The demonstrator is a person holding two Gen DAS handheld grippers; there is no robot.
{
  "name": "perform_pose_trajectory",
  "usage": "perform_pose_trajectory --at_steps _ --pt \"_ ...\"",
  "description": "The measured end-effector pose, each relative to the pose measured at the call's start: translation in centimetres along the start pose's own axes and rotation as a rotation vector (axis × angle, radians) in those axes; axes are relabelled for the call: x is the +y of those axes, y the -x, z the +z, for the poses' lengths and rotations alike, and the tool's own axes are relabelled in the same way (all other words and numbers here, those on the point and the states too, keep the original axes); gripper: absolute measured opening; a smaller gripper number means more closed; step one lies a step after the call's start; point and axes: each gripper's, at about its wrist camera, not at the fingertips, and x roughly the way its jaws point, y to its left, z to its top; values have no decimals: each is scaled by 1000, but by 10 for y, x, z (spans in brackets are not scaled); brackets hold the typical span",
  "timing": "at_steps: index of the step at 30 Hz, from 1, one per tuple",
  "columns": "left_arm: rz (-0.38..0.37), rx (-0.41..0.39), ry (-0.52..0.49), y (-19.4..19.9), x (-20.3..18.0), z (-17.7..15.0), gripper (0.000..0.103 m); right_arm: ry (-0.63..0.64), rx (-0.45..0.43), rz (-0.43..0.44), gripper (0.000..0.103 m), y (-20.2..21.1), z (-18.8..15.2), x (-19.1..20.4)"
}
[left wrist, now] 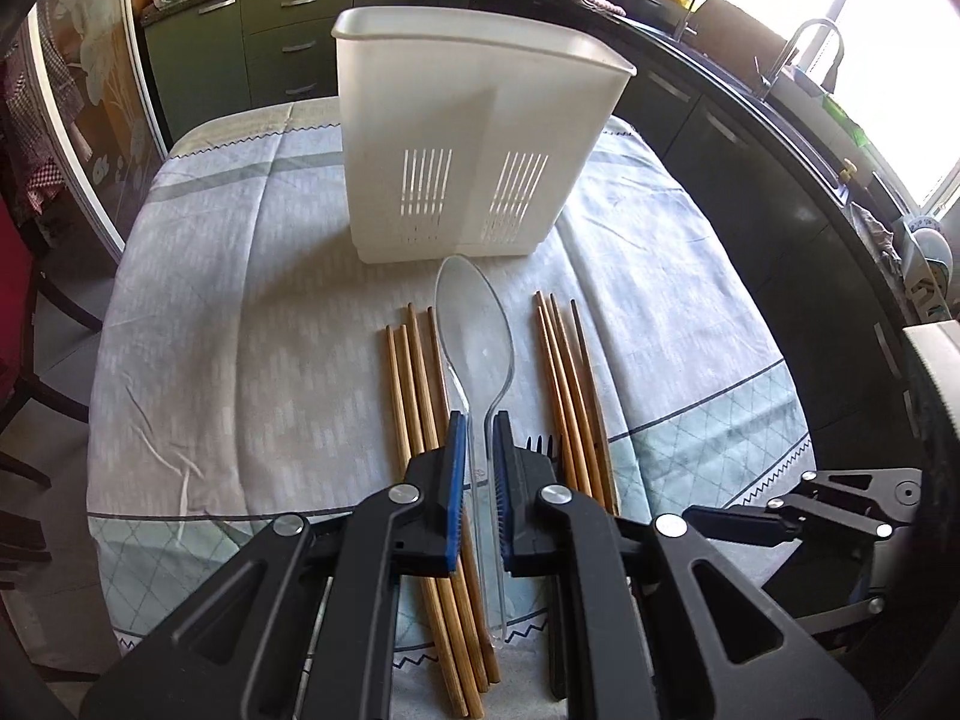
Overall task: Organize utensils
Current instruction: 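Lift the clear spoon with the left gripper while the right gripper grasps the black fork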
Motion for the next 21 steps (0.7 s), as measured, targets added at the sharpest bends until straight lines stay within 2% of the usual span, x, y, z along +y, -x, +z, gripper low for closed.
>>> perform_pose_trajectory --at_steps 2,5,10,21 --pt "-3 -27 -5 7 3 -2 9 -13 27 -3 31 -9 4 4" --pt "-7 -73 -7 18 7 -6 9 -34 59 8 29 -20 9 9" --pt "-19 -100 1 29 15 -5 9 -65 96 -7 25 -36 17 13" --pt "6 -182 17 57 32 -7 9 -110 140 -22 22 -61 27 29"
